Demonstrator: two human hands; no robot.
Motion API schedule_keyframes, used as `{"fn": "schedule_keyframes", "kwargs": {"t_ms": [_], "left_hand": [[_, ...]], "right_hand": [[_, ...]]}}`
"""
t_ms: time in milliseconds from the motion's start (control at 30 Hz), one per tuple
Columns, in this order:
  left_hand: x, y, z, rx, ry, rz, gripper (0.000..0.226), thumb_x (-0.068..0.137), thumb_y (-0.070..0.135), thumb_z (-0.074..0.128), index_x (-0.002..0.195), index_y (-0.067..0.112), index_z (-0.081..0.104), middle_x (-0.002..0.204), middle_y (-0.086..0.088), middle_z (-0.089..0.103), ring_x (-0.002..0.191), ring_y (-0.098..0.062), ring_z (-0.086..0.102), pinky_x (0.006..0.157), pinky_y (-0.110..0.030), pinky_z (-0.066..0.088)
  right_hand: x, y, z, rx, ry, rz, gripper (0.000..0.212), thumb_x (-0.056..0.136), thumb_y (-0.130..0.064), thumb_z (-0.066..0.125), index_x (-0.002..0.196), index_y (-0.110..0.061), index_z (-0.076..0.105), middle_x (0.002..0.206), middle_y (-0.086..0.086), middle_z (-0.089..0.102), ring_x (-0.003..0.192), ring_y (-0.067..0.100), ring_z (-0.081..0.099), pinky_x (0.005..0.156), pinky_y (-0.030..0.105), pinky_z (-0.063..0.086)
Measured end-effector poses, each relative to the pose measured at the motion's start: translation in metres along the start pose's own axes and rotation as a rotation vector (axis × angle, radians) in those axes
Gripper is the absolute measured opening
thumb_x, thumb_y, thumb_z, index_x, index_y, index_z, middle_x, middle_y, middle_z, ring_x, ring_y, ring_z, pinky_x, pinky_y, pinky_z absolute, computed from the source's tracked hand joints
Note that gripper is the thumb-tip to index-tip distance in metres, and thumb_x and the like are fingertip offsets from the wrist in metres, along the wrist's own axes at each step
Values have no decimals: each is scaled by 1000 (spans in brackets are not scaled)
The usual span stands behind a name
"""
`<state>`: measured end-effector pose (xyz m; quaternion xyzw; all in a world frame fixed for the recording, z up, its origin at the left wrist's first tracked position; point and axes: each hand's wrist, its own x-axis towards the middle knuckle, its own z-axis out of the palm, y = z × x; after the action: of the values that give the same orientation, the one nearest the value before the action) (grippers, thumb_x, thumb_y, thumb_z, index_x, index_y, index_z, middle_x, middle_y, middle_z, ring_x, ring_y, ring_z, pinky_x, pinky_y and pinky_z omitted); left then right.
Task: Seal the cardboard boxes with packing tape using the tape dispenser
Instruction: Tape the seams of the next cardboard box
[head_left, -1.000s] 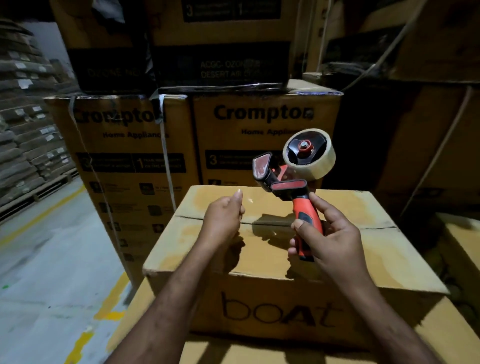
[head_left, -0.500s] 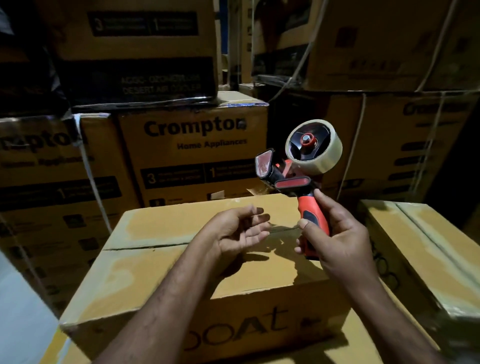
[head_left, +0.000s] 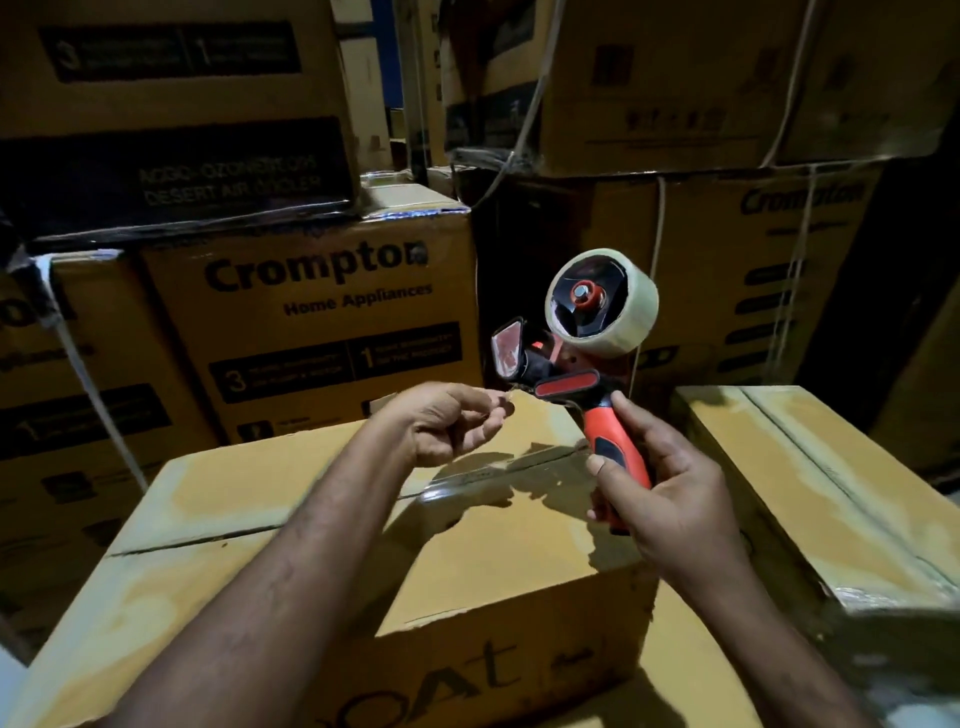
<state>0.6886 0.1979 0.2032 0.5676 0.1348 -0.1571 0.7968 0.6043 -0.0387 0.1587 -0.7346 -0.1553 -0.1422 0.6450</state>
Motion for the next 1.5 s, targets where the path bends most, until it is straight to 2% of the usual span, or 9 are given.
{"fn": "schedule_keyframes", "kwargs": {"t_ms": [167, 433, 567, 767, 900, 1033, 1200, 1333, 1500], "left_hand": [[35, 30, 16, 529, -20, 8, 19, 98, -7, 48, 94, -2, 66, 80, -13, 66, 66, -14, 63, 64, -23, 55], [76, 49, 47, 859, -69, 34, 16, 85, -10, 67, 90, 4, 73, 85, -12, 74, 69, -15, 68, 61, -24, 58], [104, 54, 54, 976, -16, 117, 26, 77, -10, 75, 101, 0, 73, 97, -16, 76, 84, -21, 73, 77, -36, 62], [149, 61, 54, 1224, 103, 256, 15, 89, 0, 70, 100, 10, 71, 86, -4, 73, 67, -10, 73, 52, -21, 55], [173, 51, 45, 1305, 178, 351, 16, 84, -1, 71, 90, 13, 67, 91, -3, 70, 80, -15, 70, 58, -25, 58], [186, 47, 39, 1318, 182, 386, 16, 84, 3, 73, 94, 14, 66, 92, 0, 66, 85, -13, 65, 73, -29, 60], [192, 46, 33, 1295, 117, 356, 18, 87, 2, 69, 99, 15, 69, 94, -1, 68, 87, -15, 67, 71, -29, 58], [195, 41, 31, 1233, 94, 282, 16, 93, 5, 63, 98, 18, 70, 95, 0, 67, 82, -12, 63, 61, -25, 48], [200, 32, 34, 1221, 103, 166, 18, 96, 13, 55, 105, 16, 71, 106, -5, 68, 87, -15, 61, 67, -29, 48]], "right_hand": [[14, 15, -30, -98, -77, -12, 61, 86, -23, 74, 134, -52, 51, 129, -10, 57, 76, 15, 70, 57, 26, 57], [30, 31, -60, -268, -124, -119, 61, 86, -18, 74, 135, -46, 51, 118, -38, 45, 93, -19, 58, 61, 8, 51], [38, 38, -45, -436, -56, -124, 64, 85, -22, 75, 139, -44, 48, 113, -36, 47, 81, -8, 62, 66, 11, 56], [49, 44, -9, -448, 45, 33, 63, 89, -24, 70, 140, -46, 42, 97, -30, 53, 82, -3, 61, 70, 19, 59], [50, 47, -1, -479, 78, 110, 58, 90, -26, 69, 140, -45, 45, 87, -38, 45, 77, -13, 52, 68, 4, 48], [51, 44, 3, -535, 102, 170, 57, 90, -29, 68, 139, -47, 45, 95, -24, 60, 75, -5, 59, 70, 16, 58], [47, 42, 7, -608, 92, 155, 61, 89, -26, 68, 138, -50, 41, 106, -15, 68, 82, 5, 66, 75, 33, 61], [47, 41, 7, -617, 87, 171, 60, 90, -24, 68, 139, -47, 44, 108, -10, 70, 84, 11, 68, 75, 32, 61], [53, 38, 5, -590, 91, 233, 58, 91, -27, 67, 140, -47, 45, 103, -14, 63, 83, 2, 62, 76, 25, 60]]}}
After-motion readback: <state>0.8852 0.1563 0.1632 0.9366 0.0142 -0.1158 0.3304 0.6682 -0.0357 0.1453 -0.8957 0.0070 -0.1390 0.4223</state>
